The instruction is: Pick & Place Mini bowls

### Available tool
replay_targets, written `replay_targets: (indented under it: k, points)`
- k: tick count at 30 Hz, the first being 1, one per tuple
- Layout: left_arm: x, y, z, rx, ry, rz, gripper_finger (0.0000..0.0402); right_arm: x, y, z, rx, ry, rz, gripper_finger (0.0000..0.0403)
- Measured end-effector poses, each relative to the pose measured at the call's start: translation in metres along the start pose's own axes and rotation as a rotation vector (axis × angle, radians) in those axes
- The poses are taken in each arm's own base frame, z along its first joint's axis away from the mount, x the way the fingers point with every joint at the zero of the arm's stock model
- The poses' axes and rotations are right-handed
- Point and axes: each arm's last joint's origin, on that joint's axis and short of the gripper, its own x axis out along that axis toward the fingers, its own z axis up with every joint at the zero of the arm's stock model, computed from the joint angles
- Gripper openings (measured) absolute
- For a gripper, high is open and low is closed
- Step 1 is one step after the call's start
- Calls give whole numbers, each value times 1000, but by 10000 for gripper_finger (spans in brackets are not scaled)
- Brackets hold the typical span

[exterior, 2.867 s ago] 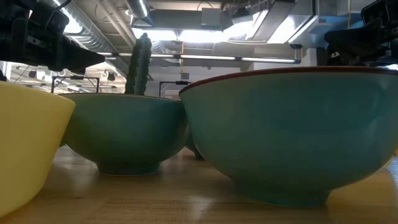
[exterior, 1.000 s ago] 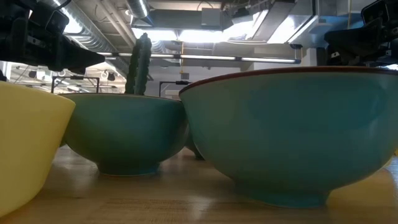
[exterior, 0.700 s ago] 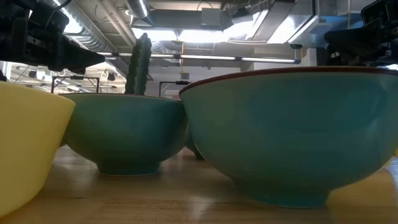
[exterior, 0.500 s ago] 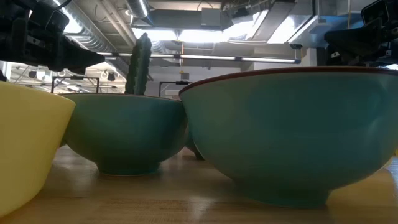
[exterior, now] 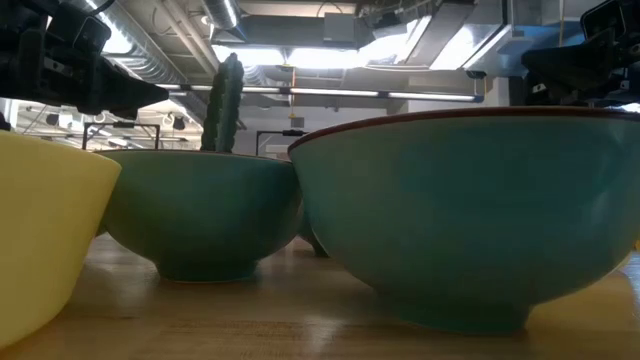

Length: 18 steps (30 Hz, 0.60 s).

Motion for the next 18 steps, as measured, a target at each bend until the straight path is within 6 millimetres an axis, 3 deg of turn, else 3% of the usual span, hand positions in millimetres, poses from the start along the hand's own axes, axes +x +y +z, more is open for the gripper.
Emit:
replay_targets:
  k: [18]
  points:
    - [0,0,0,0,1,0,4,0,0,-2,-25,16,9,16]
